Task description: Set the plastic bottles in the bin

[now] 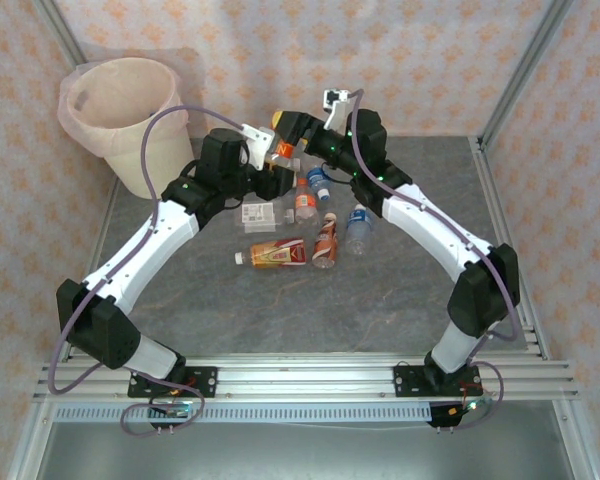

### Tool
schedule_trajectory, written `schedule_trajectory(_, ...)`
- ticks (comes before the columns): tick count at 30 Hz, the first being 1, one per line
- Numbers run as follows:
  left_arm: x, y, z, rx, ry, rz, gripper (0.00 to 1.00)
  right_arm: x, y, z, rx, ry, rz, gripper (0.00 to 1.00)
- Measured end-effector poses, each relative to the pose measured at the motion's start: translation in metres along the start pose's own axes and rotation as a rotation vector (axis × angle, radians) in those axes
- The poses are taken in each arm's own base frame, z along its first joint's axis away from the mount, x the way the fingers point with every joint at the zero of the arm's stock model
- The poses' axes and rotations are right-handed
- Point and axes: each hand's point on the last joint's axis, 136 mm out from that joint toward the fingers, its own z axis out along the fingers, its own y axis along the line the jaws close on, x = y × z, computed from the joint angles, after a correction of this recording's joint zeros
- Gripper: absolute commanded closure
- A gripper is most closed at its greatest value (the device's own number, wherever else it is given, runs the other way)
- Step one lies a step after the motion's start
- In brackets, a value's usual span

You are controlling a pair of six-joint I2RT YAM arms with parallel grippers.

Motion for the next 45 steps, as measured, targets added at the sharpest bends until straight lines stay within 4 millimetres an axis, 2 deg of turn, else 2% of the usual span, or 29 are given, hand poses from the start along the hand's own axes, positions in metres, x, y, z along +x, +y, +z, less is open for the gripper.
schedule_trajectory(1, 0.000, 0.001, 0.000, -0.006, -0.001, -0.005, 0.54, 0.000, 0.001, 0.000, 0.004, 0.005, -0.002, 0.03)
schedule_trajectory(2, 0.000, 0.003, 0.001, -0.011, 0.000, -0.009, 0.55, 0.000, 0.001, 0.000, 0.007, 0.008, -0.005, 0.01)
schedule_trajectory(9, 0.003, 0.022, 0.002, -0.082, 0.000, -0.055, 0.59, -0.002, -0.014, -0.005, 0.100, -0.007, -0.025, 0.01)
schedule_trajectory(13, 0.007, 0.050, 0.000, -0.166, 0.001, -0.119, 0.59, -0.006, -0.019, -0.027, 0.177, -0.037, -0.079, 0.01)
schedule_trajectory(19, 0.007, 0.092, -0.011, -0.304, -0.023, -0.199, 0.58, -0.012, -0.014, -0.066, 0.240, -0.084, -0.184, 0.01)
schedule_trajectory(24, 0.002, 0.126, -0.026, -0.450, -0.061, -0.264, 0.58, 0.000, -0.039, -0.083, 0.349, -0.069, -0.253, 0.01)
schedule_trajectory(29, -0.024, 0.165, -0.051, -0.621, -0.158, -0.321, 0.57, 0.032, -0.080, -0.092, 0.475, 0.019, -0.256, 0.01)
schedule_trajectory(33, -0.051, 0.185, -0.072, -0.743, -0.250, -0.326, 0.57, 0.047, -0.101, -0.100, 0.543, 0.050, -0.250, 0.01)
schedule_trajectory(36, -0.080, 0.194, -0.088, -0.812, -0.334, -0.311, 0.57, 0.046, -0.103, -0.104, 0.562, 0.044, -0.253, 0.01)
schedule_trajectory(39, -0.106, 0.208, -0.105, -0.878, -0.410, -0.299, 0.56, 0.038, -0.096, -0.109, 0.558, 0.017, -0.258, 0.01)
schedule_trajectory(45, -0.122, 0.242, -0.132, -1.017, -0.447, -0.258, 0.55, 0.024, -0.085, -0.120, 0.564, -0.037, -0.272, 0.01)
